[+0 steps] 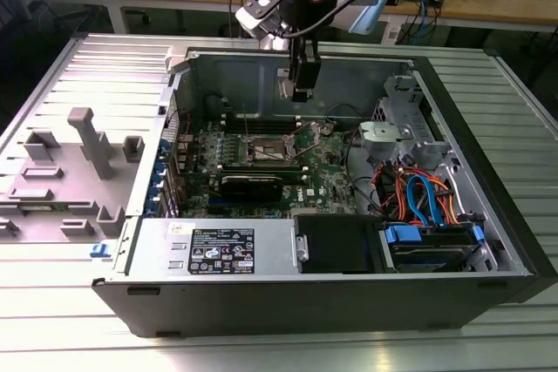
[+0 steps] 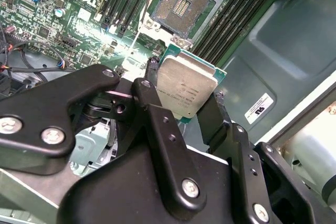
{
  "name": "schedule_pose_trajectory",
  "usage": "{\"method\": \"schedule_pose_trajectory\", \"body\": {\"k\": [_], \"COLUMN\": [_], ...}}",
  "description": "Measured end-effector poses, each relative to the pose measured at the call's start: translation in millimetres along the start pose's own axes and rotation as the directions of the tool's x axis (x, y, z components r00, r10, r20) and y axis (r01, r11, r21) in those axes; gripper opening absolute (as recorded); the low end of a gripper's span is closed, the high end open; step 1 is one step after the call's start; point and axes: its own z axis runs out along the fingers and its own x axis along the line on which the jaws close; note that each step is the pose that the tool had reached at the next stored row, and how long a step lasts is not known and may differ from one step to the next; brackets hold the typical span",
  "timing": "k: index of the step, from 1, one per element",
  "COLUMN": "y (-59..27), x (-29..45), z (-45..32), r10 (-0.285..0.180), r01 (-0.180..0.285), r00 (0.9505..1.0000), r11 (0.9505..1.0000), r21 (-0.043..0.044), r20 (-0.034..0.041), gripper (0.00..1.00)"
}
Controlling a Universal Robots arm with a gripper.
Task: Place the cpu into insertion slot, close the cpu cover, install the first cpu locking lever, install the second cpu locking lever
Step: 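Place the cpu into insertion slot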
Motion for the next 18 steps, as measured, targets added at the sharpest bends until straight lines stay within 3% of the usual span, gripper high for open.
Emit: {"method": "schedule_pose_trajectory", "body": {"k": [8, 18], "y": [-6.8, -7.2], "x": [0.1, 0.2], "z": [3.9, 5.7], "r10": [0.002, 0.002], "r01": [-0.002, -0.002], "r00": [1.0000, 1.0000], "r11": [1.0000, 1.0000], "r21": [0.0002, 0.0000], "r20": [-0.0001, -0.0026], "gripper": [0.55, 0.55]}}
